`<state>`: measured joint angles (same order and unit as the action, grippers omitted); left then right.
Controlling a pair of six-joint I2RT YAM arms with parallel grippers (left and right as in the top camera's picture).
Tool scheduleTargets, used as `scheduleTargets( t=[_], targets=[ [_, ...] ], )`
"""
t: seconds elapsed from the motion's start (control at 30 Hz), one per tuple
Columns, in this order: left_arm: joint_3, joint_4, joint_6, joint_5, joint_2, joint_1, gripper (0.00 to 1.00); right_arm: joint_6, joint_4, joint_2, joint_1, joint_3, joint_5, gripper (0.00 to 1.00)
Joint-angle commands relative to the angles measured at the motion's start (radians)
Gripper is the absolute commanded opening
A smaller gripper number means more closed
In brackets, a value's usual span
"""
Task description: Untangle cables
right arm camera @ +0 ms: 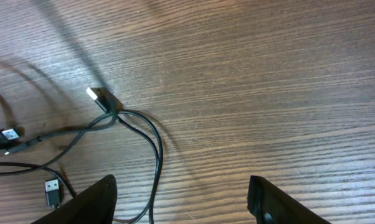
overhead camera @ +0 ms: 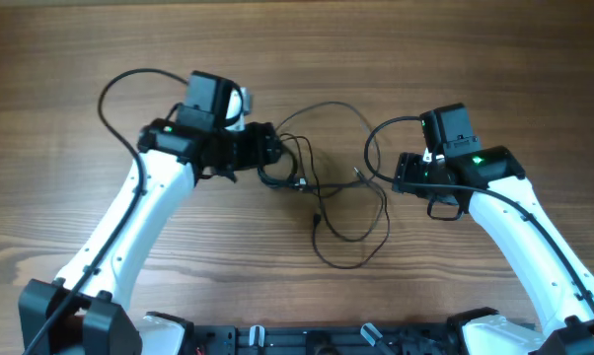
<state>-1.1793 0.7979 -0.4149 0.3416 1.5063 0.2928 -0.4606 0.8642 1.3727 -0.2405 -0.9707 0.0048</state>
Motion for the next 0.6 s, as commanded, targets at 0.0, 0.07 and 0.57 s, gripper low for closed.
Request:
scheduleTargets(
  t=[0.0,0.07,0.57],
  targets=[
    [0.0,0.03,-0.085,-0.148,0.011,-0.011,0.72,-0.014,0.0,0.005,0.004,-0.003,0.017,0.7],
    [0.018,0.027,-0.155,-0.169,0.05,-0.011,0.71,-0.013,0.002,0.005,0.004,-0.003,0.003,0.7],
    [0.023,-0.144,-0.177,-0.187,0.363,-0.011,0.45,-0.013,0.002,0.005,0.004,-0.003,-0.005,0.7]
  ],
)
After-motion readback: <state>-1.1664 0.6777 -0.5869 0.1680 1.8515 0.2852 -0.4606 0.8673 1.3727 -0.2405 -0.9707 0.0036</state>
